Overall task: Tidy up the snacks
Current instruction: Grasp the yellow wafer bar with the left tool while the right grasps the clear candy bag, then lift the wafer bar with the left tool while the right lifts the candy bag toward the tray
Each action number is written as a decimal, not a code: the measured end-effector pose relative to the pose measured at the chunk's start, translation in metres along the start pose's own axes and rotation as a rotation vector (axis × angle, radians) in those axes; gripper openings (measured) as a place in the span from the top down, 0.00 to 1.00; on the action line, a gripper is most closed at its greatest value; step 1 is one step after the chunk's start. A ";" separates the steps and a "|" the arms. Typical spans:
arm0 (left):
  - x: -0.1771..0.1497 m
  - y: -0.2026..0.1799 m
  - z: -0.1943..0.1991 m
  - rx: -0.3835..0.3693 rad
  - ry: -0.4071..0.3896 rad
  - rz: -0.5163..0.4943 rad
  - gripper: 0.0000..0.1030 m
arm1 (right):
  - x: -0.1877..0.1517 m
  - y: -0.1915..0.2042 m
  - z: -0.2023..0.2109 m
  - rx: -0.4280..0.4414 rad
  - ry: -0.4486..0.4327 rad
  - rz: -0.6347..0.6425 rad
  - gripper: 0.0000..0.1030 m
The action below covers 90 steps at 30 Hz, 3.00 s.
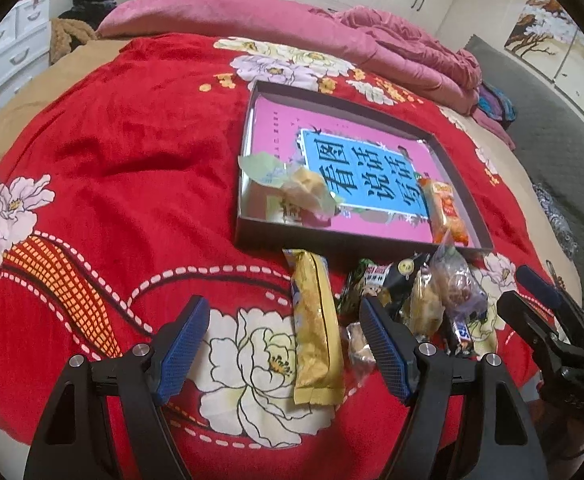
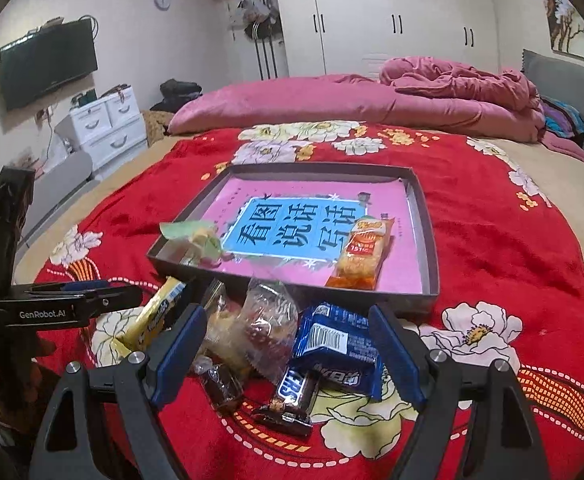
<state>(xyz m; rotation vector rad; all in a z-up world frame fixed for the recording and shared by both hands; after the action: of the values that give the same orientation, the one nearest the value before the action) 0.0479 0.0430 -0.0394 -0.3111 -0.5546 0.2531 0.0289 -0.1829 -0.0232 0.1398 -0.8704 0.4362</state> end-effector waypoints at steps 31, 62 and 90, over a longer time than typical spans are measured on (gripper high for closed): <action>-0.008 -0.007 -0.024 0.034 0.082 -0.027 0.25 | -0.006 0.012 -0.041 -0.055 0.121 0.111 0.32; -0.007 -0.022 -0.046 -0.005 0.133 -0.041 0.78 | 0.001 -0.010 -0.050 0.069 0.076 -0.058 0.47; 0.009 -0.019 0.007 -0.087 -0.073 -0.039 0.83 | 0.009 -0.023 -0.030 0.086 -0.018 -0.121 0.47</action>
<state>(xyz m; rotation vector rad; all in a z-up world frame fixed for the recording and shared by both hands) 0.0541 0.0302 -0.0231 -0.3761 -0.6447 0.2034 0.0653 -0.1923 -0.0342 0.2744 -0.8563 0.3594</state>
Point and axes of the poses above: each gripper's, at about its wrist camera, not at the fingertips, and z roughly against the way its jaws point, y to its left, x to its top, the point moved 2 cm from there along -z, roughly the way its jaws point, and after that the axes turned 11 degrees about z, right-handed, at the moved point
